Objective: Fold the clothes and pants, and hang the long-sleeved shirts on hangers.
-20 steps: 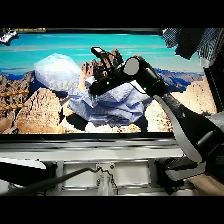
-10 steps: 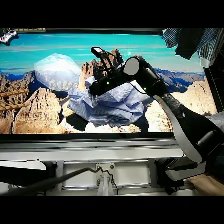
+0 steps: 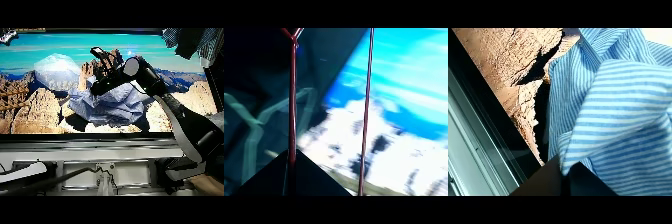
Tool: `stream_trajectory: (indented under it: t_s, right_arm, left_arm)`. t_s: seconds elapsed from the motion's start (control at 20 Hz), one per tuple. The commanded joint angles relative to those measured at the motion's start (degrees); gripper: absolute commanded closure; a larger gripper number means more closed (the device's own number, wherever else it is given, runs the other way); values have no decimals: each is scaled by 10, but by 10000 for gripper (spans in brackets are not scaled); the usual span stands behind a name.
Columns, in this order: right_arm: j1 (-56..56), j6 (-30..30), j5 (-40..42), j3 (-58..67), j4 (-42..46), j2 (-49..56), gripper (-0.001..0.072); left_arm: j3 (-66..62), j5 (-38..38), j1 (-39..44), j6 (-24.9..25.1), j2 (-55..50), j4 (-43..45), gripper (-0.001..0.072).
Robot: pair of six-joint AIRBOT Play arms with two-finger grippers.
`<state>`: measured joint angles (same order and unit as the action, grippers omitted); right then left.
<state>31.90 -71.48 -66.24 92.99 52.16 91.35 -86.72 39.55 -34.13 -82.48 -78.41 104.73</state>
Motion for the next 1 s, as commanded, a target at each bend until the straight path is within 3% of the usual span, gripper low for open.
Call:
stream_trajectory:
  t_s: [0.0,0.3,0.45,0.7,0.95]
  right_arm:
    - [0,4,-3,0,7,0,682]
    - [0,-1,-22,0,27,0,682]
    - [-3,-1,-23,1,40,0,682]
    - [-25,-12,-69,2,40,-4,682]
    - [-56,-15,-116,2,44,-47,682]
  left_arm:
    - [0,112,61,0,43,-56,696]
    - [0,185,201,-15,170,-172,696]
    - [5,255,294,-15,255,-243,696]
    - [127,394,426,-54,431,-229,697]
    - [292,416,452,-32,582,-228,696]
